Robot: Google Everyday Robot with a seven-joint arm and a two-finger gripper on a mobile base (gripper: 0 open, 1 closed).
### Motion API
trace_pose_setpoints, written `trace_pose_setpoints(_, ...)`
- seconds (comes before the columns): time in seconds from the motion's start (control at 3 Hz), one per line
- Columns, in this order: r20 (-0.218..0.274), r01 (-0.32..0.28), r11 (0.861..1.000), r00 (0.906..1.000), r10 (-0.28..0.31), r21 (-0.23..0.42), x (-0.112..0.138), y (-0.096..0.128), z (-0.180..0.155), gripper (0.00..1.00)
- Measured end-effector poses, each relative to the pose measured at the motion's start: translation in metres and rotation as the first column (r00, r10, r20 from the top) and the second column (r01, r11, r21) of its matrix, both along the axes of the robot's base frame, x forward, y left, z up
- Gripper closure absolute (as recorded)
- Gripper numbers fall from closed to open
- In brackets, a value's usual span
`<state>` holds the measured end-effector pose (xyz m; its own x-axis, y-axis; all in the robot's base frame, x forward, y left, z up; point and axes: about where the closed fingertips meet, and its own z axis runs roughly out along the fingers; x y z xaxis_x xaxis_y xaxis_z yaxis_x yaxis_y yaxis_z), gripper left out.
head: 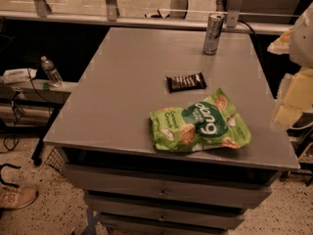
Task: Pick rxbar chocolate
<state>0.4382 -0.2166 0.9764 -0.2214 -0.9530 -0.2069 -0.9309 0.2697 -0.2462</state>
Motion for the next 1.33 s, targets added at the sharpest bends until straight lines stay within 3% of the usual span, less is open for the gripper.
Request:
trace_pose_setpoints(0.33,0.000,0.000,1.000,1.0000,0.000,0.000,0.000,0.000,0.000,0.00)
trace_pose_setpoints(0.67,0.019,-0.033,0.998,0.9993,0.032,0.050,0.029,0.002,-0.007,0.00)
trace_pose_setpoints(1.0,0.045,-0.100,0.988,0.9945,0.095,0.115,0.083,0.014,-0.016,0.00)
trace_pose_setpoints(1.33,0.073,-0.173,0.970,0.9840,0.163,0.169,0.133,0.039,-0.020,0.00)
